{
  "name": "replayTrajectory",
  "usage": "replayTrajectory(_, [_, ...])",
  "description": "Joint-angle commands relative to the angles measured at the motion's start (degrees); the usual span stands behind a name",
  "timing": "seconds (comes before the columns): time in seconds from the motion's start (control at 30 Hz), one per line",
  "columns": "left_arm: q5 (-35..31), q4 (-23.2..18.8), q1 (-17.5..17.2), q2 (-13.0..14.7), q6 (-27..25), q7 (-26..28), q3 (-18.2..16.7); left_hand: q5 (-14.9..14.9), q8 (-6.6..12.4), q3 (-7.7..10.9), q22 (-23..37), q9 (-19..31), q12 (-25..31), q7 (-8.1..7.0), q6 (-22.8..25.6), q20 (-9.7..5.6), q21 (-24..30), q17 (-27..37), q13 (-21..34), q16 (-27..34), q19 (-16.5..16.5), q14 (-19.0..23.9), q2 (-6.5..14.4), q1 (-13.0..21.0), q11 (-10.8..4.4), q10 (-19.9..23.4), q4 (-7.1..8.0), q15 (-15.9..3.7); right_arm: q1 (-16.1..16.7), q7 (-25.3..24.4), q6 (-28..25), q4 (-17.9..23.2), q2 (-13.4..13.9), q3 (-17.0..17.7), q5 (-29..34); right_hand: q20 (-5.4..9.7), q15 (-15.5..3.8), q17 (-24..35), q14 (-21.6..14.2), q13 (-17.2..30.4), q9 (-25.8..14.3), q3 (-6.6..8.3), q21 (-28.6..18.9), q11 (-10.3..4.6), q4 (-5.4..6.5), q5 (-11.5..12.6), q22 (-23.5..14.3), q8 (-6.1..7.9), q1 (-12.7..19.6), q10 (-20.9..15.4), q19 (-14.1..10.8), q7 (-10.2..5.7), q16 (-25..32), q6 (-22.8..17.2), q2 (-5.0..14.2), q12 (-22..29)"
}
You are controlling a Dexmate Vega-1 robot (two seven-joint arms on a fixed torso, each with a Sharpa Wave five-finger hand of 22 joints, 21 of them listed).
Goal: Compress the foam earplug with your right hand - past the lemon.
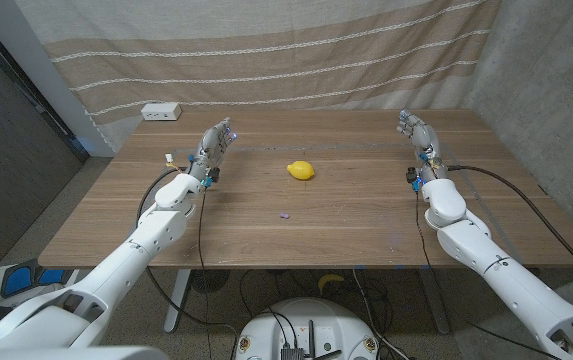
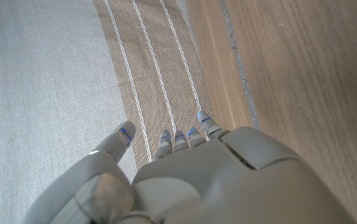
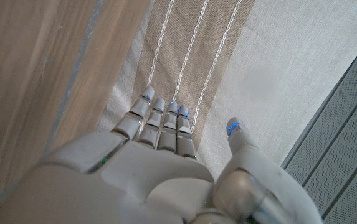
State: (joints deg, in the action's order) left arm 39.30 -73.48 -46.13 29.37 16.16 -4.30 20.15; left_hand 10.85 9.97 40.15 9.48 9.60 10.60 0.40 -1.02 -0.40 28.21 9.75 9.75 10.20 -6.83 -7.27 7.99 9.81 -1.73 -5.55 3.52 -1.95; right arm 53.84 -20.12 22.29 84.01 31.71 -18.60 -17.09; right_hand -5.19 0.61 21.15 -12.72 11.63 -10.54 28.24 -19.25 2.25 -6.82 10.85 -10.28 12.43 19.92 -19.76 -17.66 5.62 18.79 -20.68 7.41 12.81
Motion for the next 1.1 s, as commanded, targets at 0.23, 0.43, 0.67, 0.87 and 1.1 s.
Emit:
replayTrajectory(0.23, [0.11, 0.34, -0.08, -0.06, 0.74, -0.62, -0.01, 0.29, 0.36, -0.27, 0.17, 0.18, 0.3, 0.16, 0.24, -0.18, -0.32, 0.04, 0.25, 0.38, 0.14, -0.09, 1.98, -0.38, 0.31, 0.08, -0.17, 0.24, 0.96, -3.73, -0.31, 5.22, 1.54, -0.59, 9.42, -0.2, -0.33, 0.27, -1.45, 0.37, -0.22, 0.21, 0.26, -0.15, -1.11, 0.71, -0.18, 0.67, 1.0, -1.83, -0.98, 0.07, 0.67, -2.15, 0.42, 0.82])
replayTrajectory(0.43, [0.0, 0.29, -0.14, -0.07, 0.77, -0.63, 0.1, 0.3, 0.38, -0.39, 0.18, 0.19, 0.32, 0.16, 0.35, -0.13, -0.52, 0.03, 0.25, 0.35, 0.27, -0.11, 2.01, -0.4, 0.45, 0.14, -0.35, 0.25, 1.42, -4.49, -0.4, 6.44, 2.0, -0.64, 12.03, 0.74, -0.48, 0.44, -2.55, 0.45, -0.26, 0.39, 0.05, 0.26, -1.82, 1.01, -0.22, 0.75, 1.74, -2.7, -2.04, 0.28, 1.18, -3.02, 0.6, 0.96])
replayTrajectory(0.67, [-0.3, 0.13, -0.22, 0.0, 0.92, -0.49, 0.2, 0.31, 0.38, -0.48, 0.18, 0.19, 0.33, 0.2, 0.4, -0.2, -0.7, 0.03, 0.26, 0.34, 0.36, -0.1, 2.05, -0.42, 0.44, 0.2, -0.49, 0.23, 1.89, -5.54, -0.76, 7.86, 2.54, -0.75, 15.45, 0.71, -0.6, 0.58, -3.27, 0.54, -0.3, 0.51, 0.08, 0.42, -2.3, 1.25, -0.26, 0.97, 2.36, -3.7, -2.38, 0.14, 1.53, -4.13, 0.62, 1.19])
replayTrajectory(0.87, [-0.01, -0.34, -0.44, -0.01, 0.59, -0.36, 0.14, 0.32, 0.44, -0.55, 0.19, 0.2, 0.38, 0.22, 0.62, -0.1, -0.86, 0.02, 0.26, 0.36, 0.49, -0.02, 2.09, -0.42, 0.46, 0.35, -0.64, 0.25, 2.1, -5.79, -1.46, 8.9, 2.95, -0.91, 17.46, 0.59, -0.82, 0.69, -3.62, 0.61, -0.33, 0.54, 0.08, 0.22, -2.51, 1.37, -0.28, 1.13, 2.71, -4.26, -2.63, 0.01, 1.71, -4.94, 0.6, 1.31])
replayTrajectory(1.1, [-0.3, -1.68, -1.41, 0.4, 0.92, 0.49, -0.14, 0.33, 0.41, -0.65, 0.2, 0.21, 0.37, 0.2, 0.63, -0.04, -1.09, 0.02, 0.26, 0.34, 0.6, -0.03, 2.13, -0.45, 0.5, 0.35, -0.78, 0.2, 2.23, -5.91, -1.43, 9.68, 3.39, -1.14, 19.41, 0.9, -0.92, 0.79, -3.76, 0.67, -0.35, 0.58, 0.1, 0.34, -2.7, 1.5, -0.29, 1.27, 3.09, -4.95, -2.86, 0.07, 1.81, -5.7, 0.57, 1.47])
